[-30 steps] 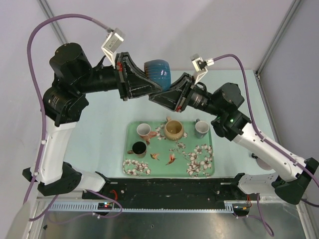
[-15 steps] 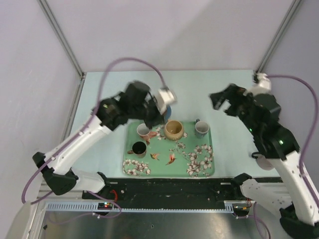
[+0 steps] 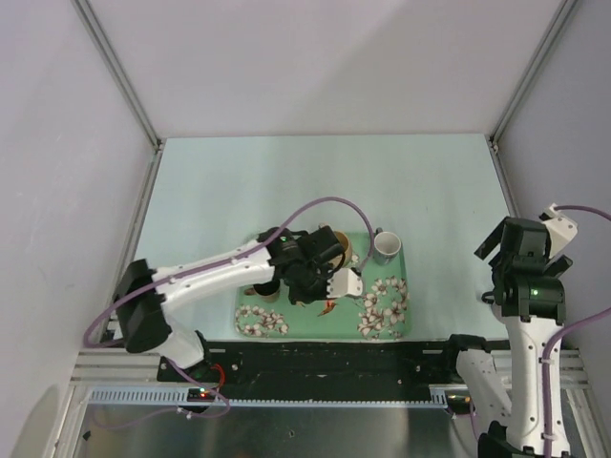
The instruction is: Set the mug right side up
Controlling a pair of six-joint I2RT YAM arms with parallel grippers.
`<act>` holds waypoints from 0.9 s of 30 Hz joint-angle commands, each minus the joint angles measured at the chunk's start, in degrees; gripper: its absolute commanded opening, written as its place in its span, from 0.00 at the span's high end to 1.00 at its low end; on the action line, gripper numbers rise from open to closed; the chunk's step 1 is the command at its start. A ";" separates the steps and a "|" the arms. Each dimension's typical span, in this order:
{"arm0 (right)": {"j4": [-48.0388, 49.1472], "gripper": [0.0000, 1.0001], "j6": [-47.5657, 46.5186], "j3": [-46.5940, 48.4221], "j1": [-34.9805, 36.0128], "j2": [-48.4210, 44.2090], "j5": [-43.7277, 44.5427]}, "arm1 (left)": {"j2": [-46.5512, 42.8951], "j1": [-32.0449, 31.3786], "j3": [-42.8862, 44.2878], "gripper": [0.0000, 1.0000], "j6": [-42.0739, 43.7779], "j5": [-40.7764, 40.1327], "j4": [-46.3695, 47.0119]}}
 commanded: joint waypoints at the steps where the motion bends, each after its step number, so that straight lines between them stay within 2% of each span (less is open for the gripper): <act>1: 3.11 0.01 -0.67 0.33 -5.79 0.79 -3.14 | 3.53 -1.36 -4.06 1.00 6.28 -2.47 6.02; 5: 5.49 0.01 2.51 -1.54 -13.09 0.28 -14.25 | 4.78 -3.15 -9.67 1.00 9.83 -3.96 8.50; 7: 6.69 0.00 5.97 -4.12 -14.92 0.08 -16.03 | 5.01 -3.45 -12.13 1.00 11.93 -4.95 9.56; 12: 3.82 0.01 16.04 -7.95 -16.38 1.55 -3.37 | 5.01 -3.85 -15.26 1.00 16.18 -5.84 10.92; 17: 1.62 0.01 25.31 -11.72 -19.33 2.33 1.29 | 5.51 -3.85 -16.89 0.98 17.04 -6.87 14.01; 20: -0.98 0.01 32.47 -13.50 -19.67 2.12 3.68 | 5.83 -3.90 -17.29 0.83 16.20 -7.38 15.71; 24: 0.32 0.00 35.81 -16.10 -19.67 2.97 2.69 | 5.76 -3.92 -16.26 0.68 14.74 -7.48 16.11; 27: 0.68 0.02 38.65 -17.68 -19.21 4.86 1.79 | 5.10 -3.98 -14.28 0.50 12.85 -8.51 15.55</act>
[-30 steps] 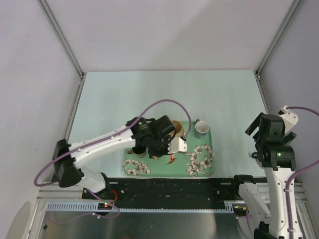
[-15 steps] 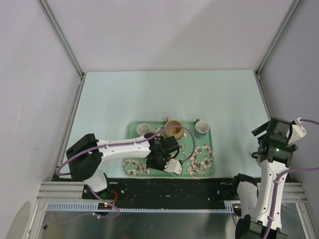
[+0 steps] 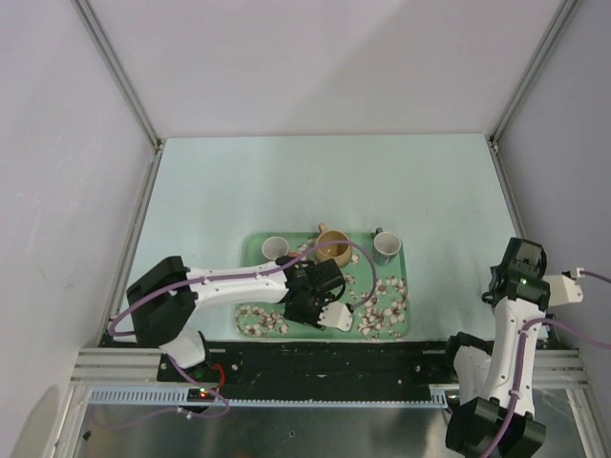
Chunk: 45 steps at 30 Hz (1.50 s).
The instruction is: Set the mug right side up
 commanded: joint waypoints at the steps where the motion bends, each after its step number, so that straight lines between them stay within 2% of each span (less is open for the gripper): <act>1: -0.31 0.03 9.25 -1.60 0.43 2.26 2.10 | -1.40 -0.32 2.83 0.43 -1.61 -1.37 0.46; 3: -0.76 0.06 12.03 -2.13 0.89 3.15 2.63 | -2.89 -0.32 4.62 0.29 -1.40 -0.27 -1.93; 6: 1.30 0.13 15.04 -3.39 2.71 4.27 4.30 | -4.80 -0.33 6.95 0.21 -2.13 1.14 -4.78; 9: 3.28 0.18 16.96 -4.08 4.93 7.95 6.08 | -6.11 -0.36 9.20 0.20 -3.40 2.24 -7.26; 14: 6.44 0.21 18.66 -4.18 6.22 15.48 7.99 | -7.66 -0.32 11.66 0.19 -4.13 4.81 -10.32; 19: 8.66 0.33 21.61 -4.13 7.30 21.64 8.89 | -8.52 -0.36 12.61 0.19 -3.95 4.96 -11.64; 24: 14.16 0.53 19.00 -4.03 8.57 23.72 8.77 | -9.08 -0.24 12.53 0.19 -4.08 4.64 -12.08; 30: 23.12 0.75 9.65 -4.39 8.35 24.80 2.84 | -9.85 -0.18 12.83 0.19 -4.24 3.68 -12.54; 34: 27.16 0.86 5.30 -4.48 8.61 26.05 -0.60 | -10.22 -0.07 13.20 0.19 -4.42 3.14 -12.93; 38: 32.67 0.94 -2.82 -4.45 10.15 27.38 -4.93 | -10.60 0.25 13.94 0.19 -4.41 2.99 -13.34; 40: 35.85 0.96 -6.83 -4.47 11.59 27.47 -9.03 | -10.75 0.64 14.45 0.19 -4.34 2.93 -13.56; 45: 49.36 1.00 -19.46 -4.53 18.15 28.67 -27.21 | -10.83 3.29 16.36 0.16 -3.67 1.98 -13.78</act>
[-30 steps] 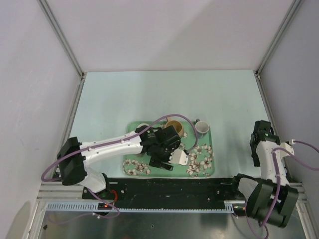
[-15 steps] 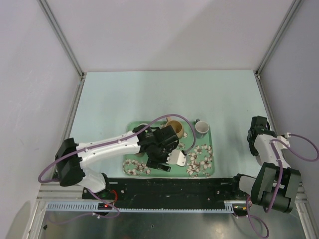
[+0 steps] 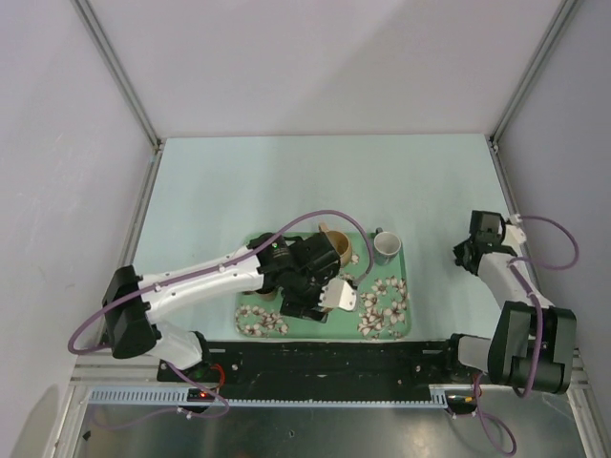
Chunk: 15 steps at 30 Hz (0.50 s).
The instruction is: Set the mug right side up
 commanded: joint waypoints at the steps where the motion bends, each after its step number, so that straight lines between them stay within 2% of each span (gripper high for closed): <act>1: 15.46 1.00 -15.24 -0.22 6.35 1.58 -19.30 | -2.37 3.10 3.57 0.15 0.29 -1.27 -0.45; 5: 17.09 1.00 -22.18 0.05 9.82 4.12 -26.02 | -1.56 7.47 5.92 0.12 -0.11 -1.96 -0.49; 9: 12.80 1.00 -27.80 1.32 12.09 7.43 -30.39 | -3.07 9.79 7.36 0.12 0.05 -1.04 -0.44; 11: 9.39 1.00 -29.06 2.54 12.70 8.54 -27.70 | -3.56 10.22 7.81 0.12 0.26 -0.69 -0.41; 15: 3.86 0.97 -30.42 5.04 14.61 9.68 -16.06 | -3.67 10.54 8.06 0.11 0.25 -0.38 -0.43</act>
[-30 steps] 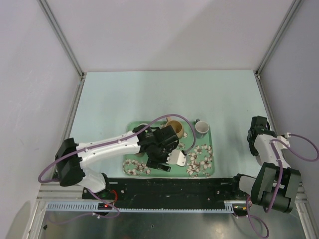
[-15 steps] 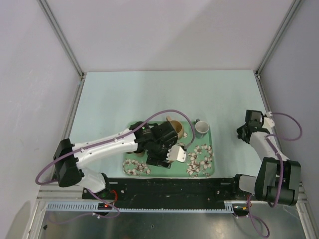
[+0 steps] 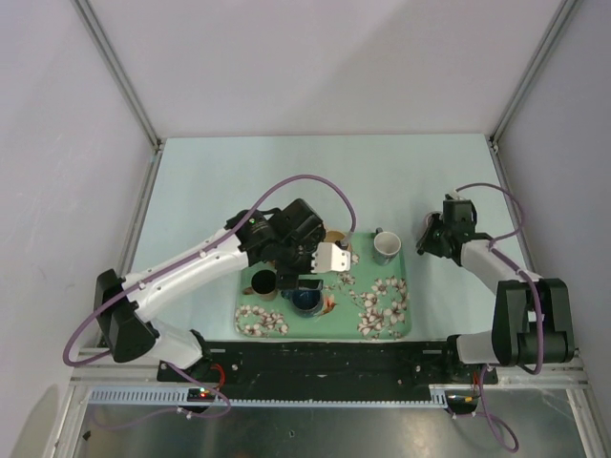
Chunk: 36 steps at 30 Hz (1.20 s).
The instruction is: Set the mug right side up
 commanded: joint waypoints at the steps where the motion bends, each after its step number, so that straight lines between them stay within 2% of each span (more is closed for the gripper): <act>1: -8.09 0.94 -5.32 2.63 2.67 1.89 9.69 | -2.12 0.37 2.43 0.11 0.01 0.94 -0.37; 6: -12.47 0.45 -4.53 5.85 5.94 4.62 20.77 | -2.18 0.32 2.69 0.11 -0.34 0.57 -0.49; 7: -12.90 0.39 -3.79 6.32 5.89 5.08 21.66 | -2.17 0.35 2.81 0.11 -0.45 0.58 -0.45; 9: -12.39 0.35 -2.78 6.87 5.95 5.78 22.68 | -2.26 0.38 2.94 0.11 -0.76 0.70 -0.40; 21: -11.67 0.47 -2.06 13.54 6.76 11.53 24.52 | -2.39 0.37 3.15 0.11 -1.22 0.26 -0.41; 23: -11.97 0.54 -1.88 14.39 6.76 12.42 25.37 | -2.38 0.42 3.15 0.11 -1.26 0.13 -0.41; 26: -13.33 0.89 -2.04 15.72 6.79 13.47 25.88 | -2.41 0.44 3.52 0.11 -1.44 -0.19 -0.44; 28: -14.76 0.97 -2.19 16.45 6.81 12.58 26.24 | -2.37 0.62 4.41 0.10 -2.32 -0.62 -0.42; 30: -15.96 0.99 -2.38 16.78 6.66 9.32 26.71 | -1.96 0.86 6.55 0.09 -4.59 -3.36 -0.39; 33: -16.66 1.00 -2.94 16.97 6.51 -0.40 25.40 | -1.84 1.77 11.62 0.07 -8.70 -6.67 -0.42; 36: -15.14 1.00 -3.78 17.67 6.59 -12.24 19.67 | -3.22 2.93 18.90 0.03 -11.88 -4.52 -0.38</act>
